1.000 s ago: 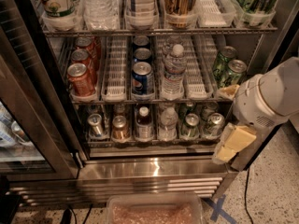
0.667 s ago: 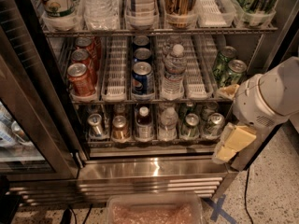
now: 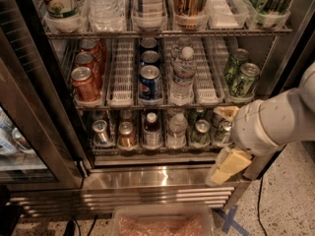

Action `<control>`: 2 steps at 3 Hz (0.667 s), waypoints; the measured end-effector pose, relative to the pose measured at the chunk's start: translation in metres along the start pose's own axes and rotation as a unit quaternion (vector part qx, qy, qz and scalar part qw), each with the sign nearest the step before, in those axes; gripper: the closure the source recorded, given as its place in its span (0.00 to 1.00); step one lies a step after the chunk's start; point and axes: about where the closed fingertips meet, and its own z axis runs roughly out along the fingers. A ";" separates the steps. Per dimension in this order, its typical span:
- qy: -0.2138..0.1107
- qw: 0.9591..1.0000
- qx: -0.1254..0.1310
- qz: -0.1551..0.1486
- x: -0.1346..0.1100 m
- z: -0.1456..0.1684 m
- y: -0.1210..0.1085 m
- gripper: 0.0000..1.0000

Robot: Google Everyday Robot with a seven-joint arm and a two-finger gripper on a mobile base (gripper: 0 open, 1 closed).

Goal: Pick orange can from bottom shelf of fridge

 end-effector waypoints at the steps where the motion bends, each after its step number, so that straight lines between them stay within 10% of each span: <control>1: -0.048 0.999 0.010 -0.009 -0.013 0.038 0.011 0.00; 2: -0.089 0.996 0.017 -0.023 -0.033 0.066 0.019 0.00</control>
Offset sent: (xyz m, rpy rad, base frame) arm 0.0110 0.0993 -0.0577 0.2378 -0.1468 0.0878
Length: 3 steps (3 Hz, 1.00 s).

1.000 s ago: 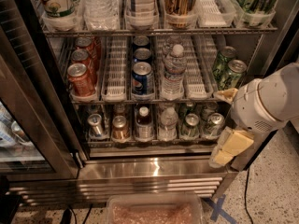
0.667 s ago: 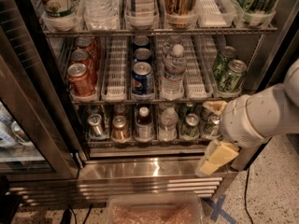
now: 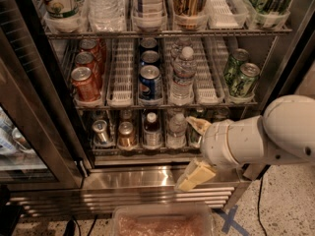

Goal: Pick orange can from bottom shelf of fridge

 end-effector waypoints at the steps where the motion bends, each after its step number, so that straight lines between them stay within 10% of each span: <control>1: -0.036 0.999 -0.005 -0.019 -0.024 0.026 0.010 0.00; 3: -0.058 0.998 -0.001 -0.004 -0.022 0.039 0.016 0.00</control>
Offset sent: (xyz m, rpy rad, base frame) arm -0.0001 0.0280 -0.0051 0.0445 -0.0227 0.0394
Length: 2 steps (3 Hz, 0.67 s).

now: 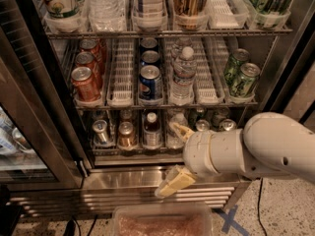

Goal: Pick orange can from bottom shelf of fridge

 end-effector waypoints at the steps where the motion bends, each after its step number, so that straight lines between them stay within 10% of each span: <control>1: -0.036 0.999 0.015 0.012 0.006 0.032 0.013 0.00; 2: -0.052 0.998 0.029 0.009 0.013 0.062 0.014 0.00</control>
Offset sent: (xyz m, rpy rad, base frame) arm 0.0208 0.0556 -0.0821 0.1397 -0.0889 -0.0383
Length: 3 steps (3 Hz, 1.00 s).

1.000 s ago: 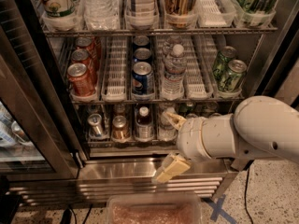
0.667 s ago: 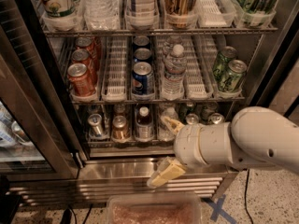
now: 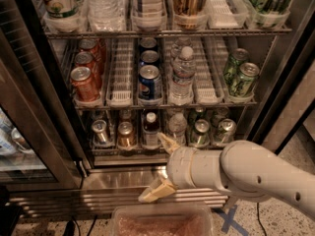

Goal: Pick orange can from bottom shelf of fridge

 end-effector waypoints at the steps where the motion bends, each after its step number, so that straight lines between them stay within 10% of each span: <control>1: -0.006 1.000 0.015 0.009 0.020 0.049 -0.005 0.00; 3: -0.002 0.999 0.034 0.016 0.026 0.055 -0.005 0.00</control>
Offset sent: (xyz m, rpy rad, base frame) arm 0.0378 0.0388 -0.0612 0.0529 0.0053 -0.0604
